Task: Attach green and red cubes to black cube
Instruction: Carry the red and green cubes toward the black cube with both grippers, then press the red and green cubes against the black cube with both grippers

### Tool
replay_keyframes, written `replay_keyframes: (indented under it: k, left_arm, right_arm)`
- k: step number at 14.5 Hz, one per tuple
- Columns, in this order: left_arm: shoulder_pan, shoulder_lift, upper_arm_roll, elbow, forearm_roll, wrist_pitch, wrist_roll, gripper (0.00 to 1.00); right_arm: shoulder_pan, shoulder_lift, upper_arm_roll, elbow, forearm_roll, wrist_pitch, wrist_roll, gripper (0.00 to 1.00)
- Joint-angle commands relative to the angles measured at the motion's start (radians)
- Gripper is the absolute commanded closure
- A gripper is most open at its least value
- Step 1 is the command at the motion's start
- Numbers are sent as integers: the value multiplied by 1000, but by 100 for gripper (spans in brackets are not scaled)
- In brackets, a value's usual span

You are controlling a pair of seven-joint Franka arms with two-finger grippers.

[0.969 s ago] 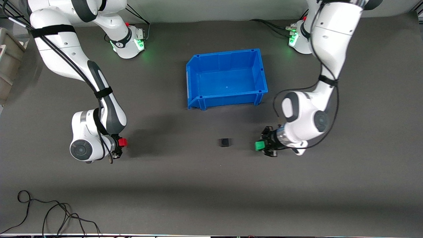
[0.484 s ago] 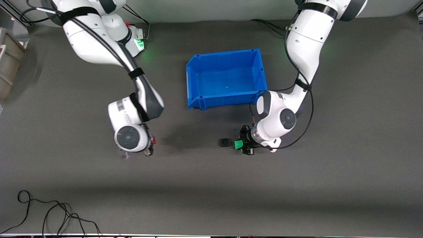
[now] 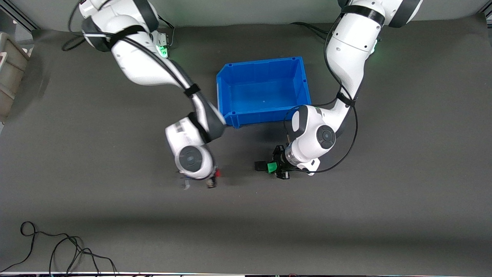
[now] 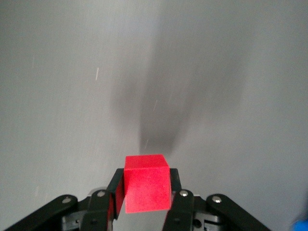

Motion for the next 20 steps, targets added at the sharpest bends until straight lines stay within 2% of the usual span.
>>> replay_keyframes:
  k: [1,3,18,19,20]
  left_arm:
    - [-26,14,18,31,-5,6,-50,74]
    - [-32,17,17,31,0,4,-53,74]
    - [-41,28,17,51,2,4,-56,73]
    - [-43,28,17,51,2,4,-56,72]
    - [-44,28,17,51,5,4,-55,57]
  right_arm:
    - [18,64,48,81,9,88,93,66]
    - [20,90,71,120,9,96,136,66]
    - [30,126,113,128,9,120,223,66]
    - [27,127,113,128,9,128,223,66]
    - [23,127,113,128,9,134,223,66]
